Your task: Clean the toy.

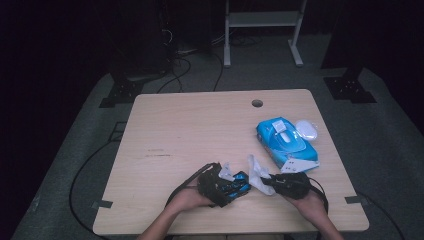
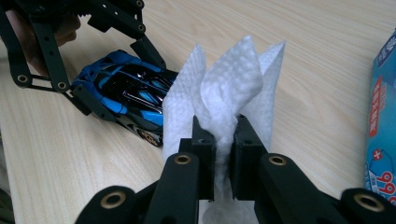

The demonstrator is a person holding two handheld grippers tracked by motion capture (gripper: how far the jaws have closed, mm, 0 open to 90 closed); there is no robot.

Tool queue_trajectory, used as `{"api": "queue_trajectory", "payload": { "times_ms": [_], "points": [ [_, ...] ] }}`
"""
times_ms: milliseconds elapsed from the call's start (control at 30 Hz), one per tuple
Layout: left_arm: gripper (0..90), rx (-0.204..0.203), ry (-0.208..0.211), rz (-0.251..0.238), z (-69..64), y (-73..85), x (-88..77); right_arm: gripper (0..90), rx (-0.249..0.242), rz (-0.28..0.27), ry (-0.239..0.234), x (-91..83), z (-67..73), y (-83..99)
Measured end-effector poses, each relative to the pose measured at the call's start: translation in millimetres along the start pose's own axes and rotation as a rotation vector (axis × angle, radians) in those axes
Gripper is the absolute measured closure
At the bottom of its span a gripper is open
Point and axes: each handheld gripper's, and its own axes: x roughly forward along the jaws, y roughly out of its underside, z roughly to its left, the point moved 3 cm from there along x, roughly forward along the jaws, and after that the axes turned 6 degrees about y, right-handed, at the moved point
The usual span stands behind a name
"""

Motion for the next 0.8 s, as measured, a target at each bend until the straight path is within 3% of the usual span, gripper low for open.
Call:
{"api": "queue_trajectory", "payload": {
  "times_ms": [200, 367, 533, 800],
  "points": [
    [23.0, 0.082, 0.026, 0.058, 2.0, -5.1, -0.8, 81.4, 0.0, 0.003, -0.004, 0.7, 0.6, -0.1],
    [20.3, 0.098, 0.029, 0.084, 3.5, -7.7, 3.4, 81.4, -0.003, 0.003, -0.004, 0.9, 0.8, -0.1],
    [19.1, 0.041, 0.049, 0.077, 7.1, -10.0, 7.7, 81.3, -0.002, 0.002, -0.004, 0.8, 1.2, -0.3],
    [24.0, 0.019, 0.038, 0.067, 4.4, -13.5, 9.3, 81.4, -0.003, -0.001, -0.004, 1.3, 1.6, -1.3]
  ]
}}
